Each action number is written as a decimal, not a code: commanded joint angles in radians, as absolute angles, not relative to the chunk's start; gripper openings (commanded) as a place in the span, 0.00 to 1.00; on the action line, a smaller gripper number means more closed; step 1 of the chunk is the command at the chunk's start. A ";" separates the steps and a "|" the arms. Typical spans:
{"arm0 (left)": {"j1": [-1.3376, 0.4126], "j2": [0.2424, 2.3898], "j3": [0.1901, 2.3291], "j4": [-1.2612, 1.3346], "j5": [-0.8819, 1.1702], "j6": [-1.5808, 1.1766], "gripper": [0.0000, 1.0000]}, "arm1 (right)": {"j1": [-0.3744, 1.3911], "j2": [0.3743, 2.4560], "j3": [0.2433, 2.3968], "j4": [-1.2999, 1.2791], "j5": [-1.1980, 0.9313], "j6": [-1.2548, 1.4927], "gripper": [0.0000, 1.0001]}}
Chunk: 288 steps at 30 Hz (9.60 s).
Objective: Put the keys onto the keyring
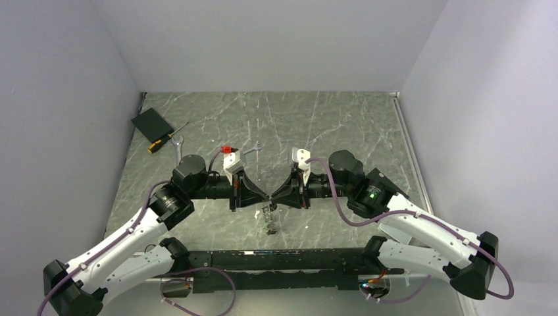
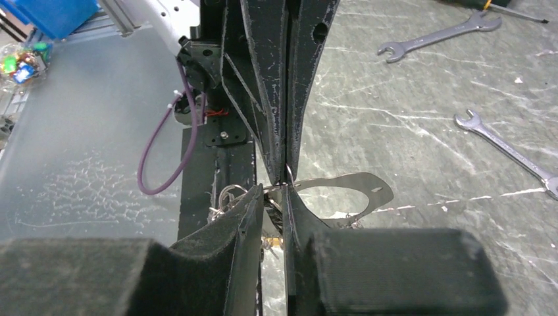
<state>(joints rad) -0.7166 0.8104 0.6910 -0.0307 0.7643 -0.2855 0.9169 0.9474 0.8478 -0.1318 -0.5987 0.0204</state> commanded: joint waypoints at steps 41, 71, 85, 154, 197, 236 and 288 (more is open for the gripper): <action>-0.732 0.741 0.682 0.067 0.791 -0.289 0.00 | 0.882 0.976 0.881 -0.064 -0.663 0.011 0.25; -0.733 0.744 0.689 0.051 0.772 -0.285 0.00 | 0.850 0.996 0.885 -0.030 -0.805 0.046 0.23; -0.733 0.751 0.688 0.054 0.773 -0.285 0.00 | 0.850 1.022 0.890 -0.011 -0.810 0.048 0.08; -0.743 0.943 0.406 0.482 0.380 -0.264 0.66 | 0.848 1.271 1.148 -0.356 -0.246 0.527 0.00; -0.753 0.920 0.388 0.348 0.271 -0.176 0.00 | 0.842 1.248 1.167 -0.336 -0.171 0.495 0.00; -0.860 0.919 0.498 0.178 0.007 -0.060 0.00 | 0.772 1.412 1.264 -0.579 -0.385 0.483 0.00; -1.004 1.086 0.387 0.355 -0.172 -0.101 0.00 | 0.770 1.609 1.239 -0.682 -0.565 0.486 0.00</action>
